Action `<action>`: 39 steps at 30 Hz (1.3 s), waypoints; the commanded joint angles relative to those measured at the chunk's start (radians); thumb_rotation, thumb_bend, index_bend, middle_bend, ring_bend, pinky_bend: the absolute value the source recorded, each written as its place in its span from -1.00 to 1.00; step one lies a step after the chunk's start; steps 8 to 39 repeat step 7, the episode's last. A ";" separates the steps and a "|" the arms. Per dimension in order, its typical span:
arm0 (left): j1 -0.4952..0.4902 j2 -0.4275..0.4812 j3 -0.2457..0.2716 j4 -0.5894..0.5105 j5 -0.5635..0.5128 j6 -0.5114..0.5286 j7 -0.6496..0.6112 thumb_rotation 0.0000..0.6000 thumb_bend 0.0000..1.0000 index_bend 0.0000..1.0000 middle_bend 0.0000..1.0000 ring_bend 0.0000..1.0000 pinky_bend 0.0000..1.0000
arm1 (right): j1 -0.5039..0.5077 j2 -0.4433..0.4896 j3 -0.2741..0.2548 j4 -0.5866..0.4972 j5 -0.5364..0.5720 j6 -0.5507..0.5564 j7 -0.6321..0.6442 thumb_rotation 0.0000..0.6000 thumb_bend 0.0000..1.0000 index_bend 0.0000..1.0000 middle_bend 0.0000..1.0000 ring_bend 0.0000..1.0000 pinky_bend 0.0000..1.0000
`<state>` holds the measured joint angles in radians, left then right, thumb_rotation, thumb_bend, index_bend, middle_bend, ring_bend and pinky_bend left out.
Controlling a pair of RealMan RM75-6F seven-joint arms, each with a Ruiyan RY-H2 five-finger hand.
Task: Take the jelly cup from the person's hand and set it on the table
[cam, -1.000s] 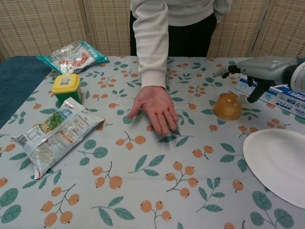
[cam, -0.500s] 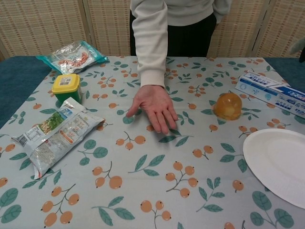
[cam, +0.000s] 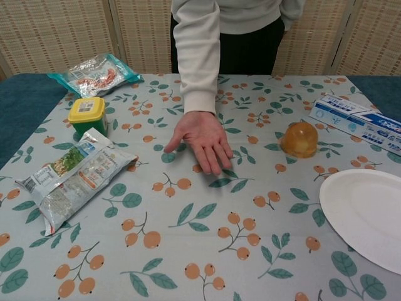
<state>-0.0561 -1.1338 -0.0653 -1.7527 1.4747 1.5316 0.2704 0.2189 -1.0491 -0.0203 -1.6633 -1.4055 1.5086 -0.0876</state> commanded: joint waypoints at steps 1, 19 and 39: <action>-0.004 -0.002 0.000 -0.003 -0.002 -0.006 0.005 1.00 -0.44 -0.89 -0.92 -0.78 -0.87 | -0.039 0.013 -0.020 -0.021 -0.026 0.025 0.013 1.00 -0.29 -0.43 -0.30 -0.55 -0.28; -0.014 -0.004 -0.005 -0.011 -0.008 -0.015 0.015 1.00 -0.44 -0.89 -0.92 -0.78 -0.87 | -0.073 0.010 -0.025 -0.022 -0.050 0.034 0.007 1.00 -0.28 -0.43 -0.30 -0.55 -0.28; -0.014 -0.004 -0.005 -0.011 -0.008 -0.015 0.015 1.00 -0.44 -0.89 -0.92 -0.78 -0.87 | -0.073 0.010 -0.025 -0.022 -0.050 0.034 0.007 1.00 -0.28 -0.43 -0.30 -0.55 -0.28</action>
